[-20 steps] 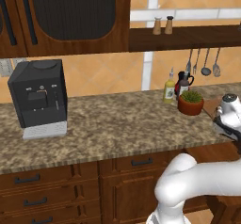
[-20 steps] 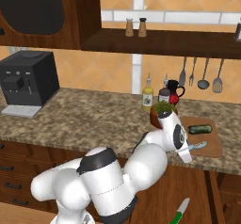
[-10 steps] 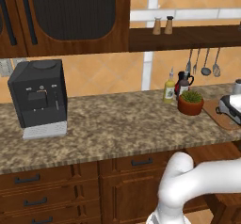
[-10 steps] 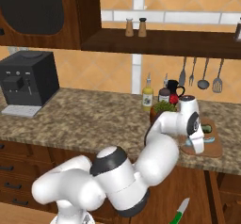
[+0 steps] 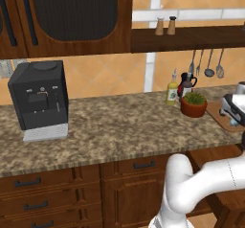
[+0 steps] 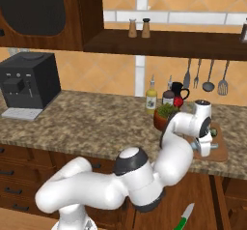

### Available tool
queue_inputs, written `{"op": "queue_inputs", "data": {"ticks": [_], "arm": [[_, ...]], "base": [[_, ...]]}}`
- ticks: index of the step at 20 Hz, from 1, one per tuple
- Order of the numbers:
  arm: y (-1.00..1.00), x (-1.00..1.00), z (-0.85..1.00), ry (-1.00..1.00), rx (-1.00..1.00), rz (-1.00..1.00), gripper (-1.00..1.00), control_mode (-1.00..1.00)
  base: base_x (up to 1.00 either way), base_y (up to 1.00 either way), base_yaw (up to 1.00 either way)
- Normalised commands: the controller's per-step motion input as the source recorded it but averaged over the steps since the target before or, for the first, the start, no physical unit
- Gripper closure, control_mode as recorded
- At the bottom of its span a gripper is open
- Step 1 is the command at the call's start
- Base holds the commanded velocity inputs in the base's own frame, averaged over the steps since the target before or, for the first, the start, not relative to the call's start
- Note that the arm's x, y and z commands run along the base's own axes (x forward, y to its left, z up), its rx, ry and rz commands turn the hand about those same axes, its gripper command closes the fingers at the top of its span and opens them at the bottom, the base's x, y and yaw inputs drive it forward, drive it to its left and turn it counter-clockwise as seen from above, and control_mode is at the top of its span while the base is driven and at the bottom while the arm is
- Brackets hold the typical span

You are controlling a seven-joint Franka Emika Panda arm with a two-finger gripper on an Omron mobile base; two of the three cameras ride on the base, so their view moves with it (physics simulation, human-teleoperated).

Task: Place the appropriate cutting tool for cutting the cucumber skin on the cutting board.

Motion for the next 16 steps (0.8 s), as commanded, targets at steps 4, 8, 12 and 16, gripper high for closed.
{"op": "queue_inputs", "data": {"ticks": [4,8,12,16], "arm": [[-0.41,0.17,-0.50,0.00,0.12,0.00,1.00,-1.00],[-0.48,0.02,-0.05,0.00,0.10,0.00,-1.00,-1.00],[-0.11,0.07,-0.01,0.00,0.07,0.00,-1.00,-1.00],[0.00,0.13,-0.01,0.00,0.08,0.00,-1.00,-1.00]], "base": [[0.00,0.00,0.00],[0.00,0.00,0.00],[0.00,0.00,0.00],[0.00,0.00,0.00]]}}
